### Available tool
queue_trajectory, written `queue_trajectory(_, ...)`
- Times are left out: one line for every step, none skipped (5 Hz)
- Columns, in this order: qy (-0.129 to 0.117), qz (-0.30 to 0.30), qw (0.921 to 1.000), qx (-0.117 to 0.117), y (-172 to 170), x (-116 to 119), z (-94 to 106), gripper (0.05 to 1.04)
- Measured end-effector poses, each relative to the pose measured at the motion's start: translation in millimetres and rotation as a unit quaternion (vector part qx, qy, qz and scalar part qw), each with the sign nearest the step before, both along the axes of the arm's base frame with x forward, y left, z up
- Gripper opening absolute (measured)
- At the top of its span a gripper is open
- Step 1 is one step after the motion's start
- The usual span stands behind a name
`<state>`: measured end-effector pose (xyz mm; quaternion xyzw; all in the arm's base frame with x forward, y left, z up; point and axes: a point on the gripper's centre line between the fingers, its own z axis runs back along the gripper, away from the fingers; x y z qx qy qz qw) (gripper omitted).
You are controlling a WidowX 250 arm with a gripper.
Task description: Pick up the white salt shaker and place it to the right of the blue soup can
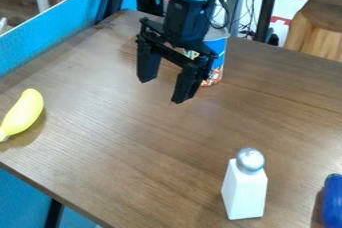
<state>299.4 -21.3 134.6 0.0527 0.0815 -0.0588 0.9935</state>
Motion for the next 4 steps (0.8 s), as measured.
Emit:
queue_trajectory(0.012,0.002,0.9999,-0.001,-1,-2,-7.9,0.999)
queue_trajectory(-0.027,0.018,0.9988,-0.038,-11,-11,2.6,0.999)
queue_trajectory(-0.062,0.029,0.9973,-0.028,-14,-11,15.3,0.999)
queue_trajectory(-0.085,-0.002,0.9957,-0.037,-39,-17,22.4,0.999)
